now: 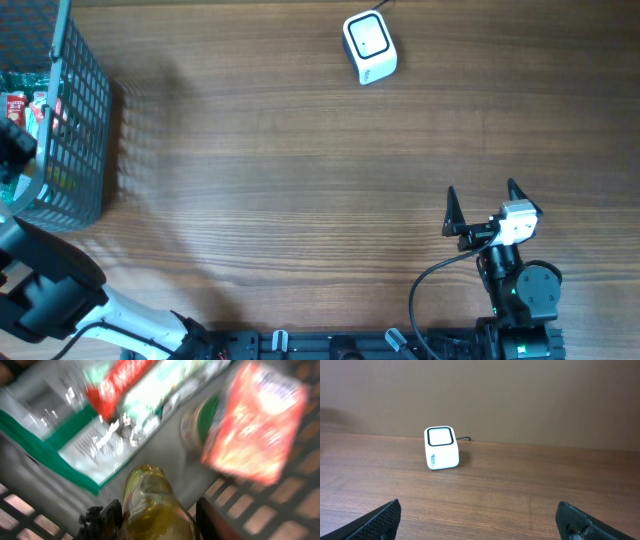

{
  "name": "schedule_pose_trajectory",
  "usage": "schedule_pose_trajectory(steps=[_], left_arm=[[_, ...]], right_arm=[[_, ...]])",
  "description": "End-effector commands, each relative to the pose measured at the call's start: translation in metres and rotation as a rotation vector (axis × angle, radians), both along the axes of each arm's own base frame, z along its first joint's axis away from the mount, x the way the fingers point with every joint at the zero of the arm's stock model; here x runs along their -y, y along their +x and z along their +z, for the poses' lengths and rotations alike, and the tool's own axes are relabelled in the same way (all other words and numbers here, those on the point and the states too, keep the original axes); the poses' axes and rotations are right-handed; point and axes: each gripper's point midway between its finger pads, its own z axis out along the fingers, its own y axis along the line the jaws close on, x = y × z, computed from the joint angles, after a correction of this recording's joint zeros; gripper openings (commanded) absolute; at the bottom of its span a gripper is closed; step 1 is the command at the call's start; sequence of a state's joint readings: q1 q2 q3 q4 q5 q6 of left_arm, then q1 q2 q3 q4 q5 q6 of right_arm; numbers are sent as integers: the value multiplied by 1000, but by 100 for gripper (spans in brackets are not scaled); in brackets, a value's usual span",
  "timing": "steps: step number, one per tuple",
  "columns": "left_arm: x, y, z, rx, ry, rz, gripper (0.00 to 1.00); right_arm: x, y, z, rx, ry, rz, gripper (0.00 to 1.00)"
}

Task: Scan the item barcode
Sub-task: 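Grasp the yellow oil bottle with the left gripper and place it on the table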

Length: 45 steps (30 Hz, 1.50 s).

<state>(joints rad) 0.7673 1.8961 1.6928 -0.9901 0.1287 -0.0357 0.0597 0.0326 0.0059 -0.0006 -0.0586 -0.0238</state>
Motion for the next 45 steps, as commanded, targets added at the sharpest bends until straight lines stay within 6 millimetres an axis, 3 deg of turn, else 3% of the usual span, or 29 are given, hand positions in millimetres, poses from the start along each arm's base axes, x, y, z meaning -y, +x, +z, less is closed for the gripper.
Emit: schedule_pose_trajectory(steps=[1, 5, 6, 7, 10, 13, 17, 19, 23, 26, 30, 34, 37, 41, 45], left_arm=[[-8, 14, 114, 224, 179, 15, 33], [0, 6, 193, 385, 284, 59, 32], [8, 0, 225, 458, 329, 70, 32], [15, -4, 240, 492, 353, 61, 31], [39, -15, 276, 577, 391, 54, 30], [85, -18, 308, 661, 411, -22, 29], [155, -16, 322, 725, 328, -126, 27], [194, -10, 314, 716, 234, -182, 26], [250, 3, 287, 633, 132, -264, 25], [314, 15, 260, 547, 51, -380, 26], [390, 20, 227, 444, -5, -533, 18], [476, 23, 179, 322, 0, -713, 15], [519, 23, 146, 260, 16, -750, 17], [598, 18, 94, 208, 5, -852, 19], [640, 23, 68, 249, 48, -887, 18]], right_arm=[[3, 0, 1, 4, 1, -16, 100], [3, 0, 1, 4, 1, -16, 100], [3, 0, 1, 5, 1, -16, 100], [3, 0, 1, 4, 1, -16, 100], [3, 0, 1, 4, 1, -16, 100], [3, 0, 1, 4, 1, -16, 100], [3, 0, 1, 5, 0, -16, 100], [3, 0, 1, 4, 1, -16, 100], [3, 0, 1, 4, 1, -16, 100], [3, 0, 1, 5, 1, -16, 100], [3, 0, 1, 5, 1, -16, 100], [3, 0, 1, 5, 0, -16, 100], [3, 0, 1, 5, 0, -16, 100], [3, 0, 1, 5, 0, -16, 100], [3, 0, 1, 4, 1, -16, 100]])
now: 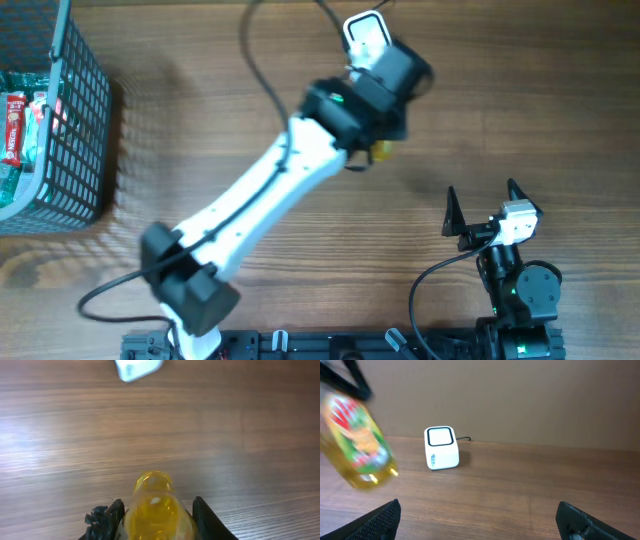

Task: Scan the item barcode
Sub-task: 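Grasp the yellow oil bottle with the left gripper and place it on the table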

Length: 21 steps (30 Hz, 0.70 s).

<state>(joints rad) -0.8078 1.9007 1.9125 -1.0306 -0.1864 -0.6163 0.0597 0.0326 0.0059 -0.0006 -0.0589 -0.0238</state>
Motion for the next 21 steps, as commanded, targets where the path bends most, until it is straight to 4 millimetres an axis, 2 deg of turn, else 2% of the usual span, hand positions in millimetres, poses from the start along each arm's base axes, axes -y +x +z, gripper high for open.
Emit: schedule_pose_trajectory(steps=[1, 5, 9, 15, 18, 21], left_arm=[[33, 9, -12, 80, -3, 33, 17], [62, 9, -42, 74, 0, 0, 17], [82, 4, -63, 69, 5, -27, 17], [89, -2, -93, 16, 21, -9, 19], [93, -5, -97, 12, 25, -17, 24], [95, -10, -107, -1, 44, -28, 25]], right_arm=[[3, 0, 1, 4, 1, -16, 100], [3, 0, 1, 5, 0, -16, 100], [3, 0, 1, 4, 1, -16, 100], [3, 0, 1, 4, 1, -16, 100], [3, 0, 1, 4, 1, -16, 100], [3, 0, 1, 5, 0, -16, 100]])
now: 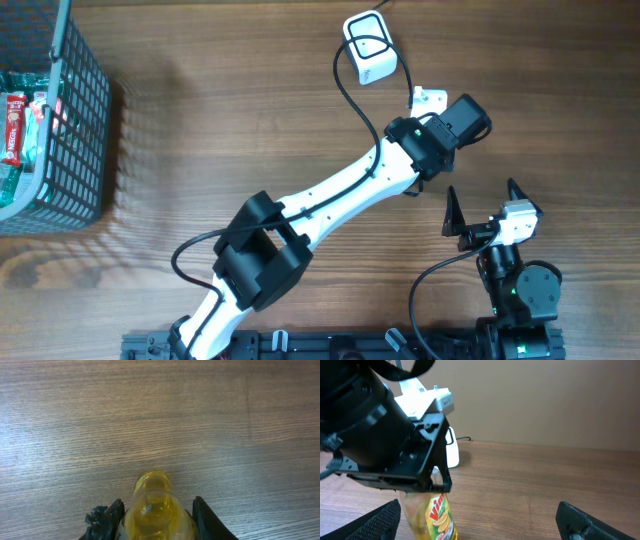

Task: Scan the item barcode
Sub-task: 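Grasp the yellow oil bottle with the left gripper and place it on the table, then reach the left gripper into the basket and grasp the Kleenex pack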

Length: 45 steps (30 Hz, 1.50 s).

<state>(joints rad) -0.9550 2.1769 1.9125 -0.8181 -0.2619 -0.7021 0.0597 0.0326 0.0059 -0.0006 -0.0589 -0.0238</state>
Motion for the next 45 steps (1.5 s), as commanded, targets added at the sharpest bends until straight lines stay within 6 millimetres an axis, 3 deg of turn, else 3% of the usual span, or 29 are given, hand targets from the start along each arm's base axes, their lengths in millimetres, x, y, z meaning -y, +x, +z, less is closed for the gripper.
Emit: schedule_pose_trajectory(steps=[1, 3, 7, 9, 12, 14, 16, 19, 21, 24, 26, 29, 33, 36, 38, 42, 45], left_arm=[[9, -6, -4, 4, 2, 2, 25], [13, -10, -8, 1, 8, -8, 27], [18, -9, -6, 13, -10, -12, 65], [18, -9, -6, 14, -8, -17, 76], [21, -4, 8, 48, -25, -37, 86], [25, 4, 33, 107, -50, -79, 91], [20, 18, 72, 191, -89, -58, 96], [0, 42, 145, 365, -121, -27, 99], [-19, 54, 181, 453, -118, 7, 100], [-74, 74, 238, 582, -88, 111, 100], [-130, 89, 278, 668, -50, 207, 100], [-244, 103, 337, 768, -48, 430, 100], [-386, 95, 381, 857, -5, 708, 100], [-478, 79, 382, 836, 118, 851, 100], [-520, 73, 368, 760, 236, 804, 100], [-594, 56, 328, 600, 270, 859, 100], [-631, 51, 299, 508, 206, 879, 100]], right_arm=[[3, 0, 1, 4, 1, -16, 100], [3, 0, 1, 4, 1, -16, 100], [3, 0, 1, 4, 1, -16, 100], [3, 0, 1, 4, 1, -16, 100], [3, 0, 1, 5, 1, -16, 100], [3, 0, 1, 4, 1, -16, 99], [3, 0, 1, 4, 1, -16, 100], [3, 0, 1, 4, 1, -16, 100], [3, 0, 1, 4, 1, -16, 100], [3, 0, 1, 4, 1, -16, 100], [3, 0, 1, 4, 1, -16, 100], [3, 0, 1, 4, 1, -16, 100], [3, 0, 1, 4, 1, -16, 100], [3, 0, 1, 4, 1, -16, 100], [3, 0, 1, 4, 1, -16, 100], [3, 0, 1, 4, 1, -16, 100], [3, 0, 1, 5, 1, -16, 100]])
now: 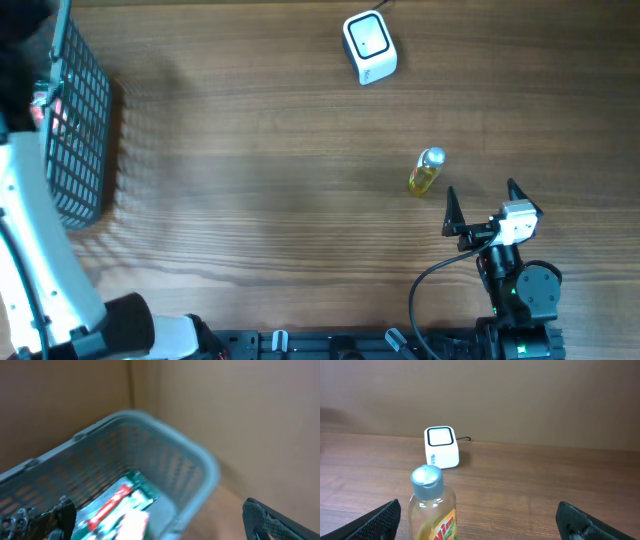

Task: Scan the item barcode
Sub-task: 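Reach the left gripper into the basket and grasp the Kleenex pack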

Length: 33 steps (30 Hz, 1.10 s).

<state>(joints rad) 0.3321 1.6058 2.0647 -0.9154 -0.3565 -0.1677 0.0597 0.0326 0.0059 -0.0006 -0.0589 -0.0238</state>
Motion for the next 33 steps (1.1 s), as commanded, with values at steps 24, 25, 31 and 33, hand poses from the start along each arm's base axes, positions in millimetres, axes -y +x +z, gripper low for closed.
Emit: schedule_pose_trajectory(steps=[24, 25, 31, 33], left_arm=[[-84, 35, -294, -562, -503, -181, 100], [-84, 35, -299, -569, -510, -180, 100], [-81, 40, -324, -584, -556, -201, 100], [-81, 40, -329, -587, -558, -201, 100]], right_arm=[[3, 0, 1, 5, 0, -16, 100], [3, 0, 1, 4, 1, -16, 100], [3, 0, 1, 5, 0, -16, 100], [3, 0, 1, 4, 1, -16, 100]])
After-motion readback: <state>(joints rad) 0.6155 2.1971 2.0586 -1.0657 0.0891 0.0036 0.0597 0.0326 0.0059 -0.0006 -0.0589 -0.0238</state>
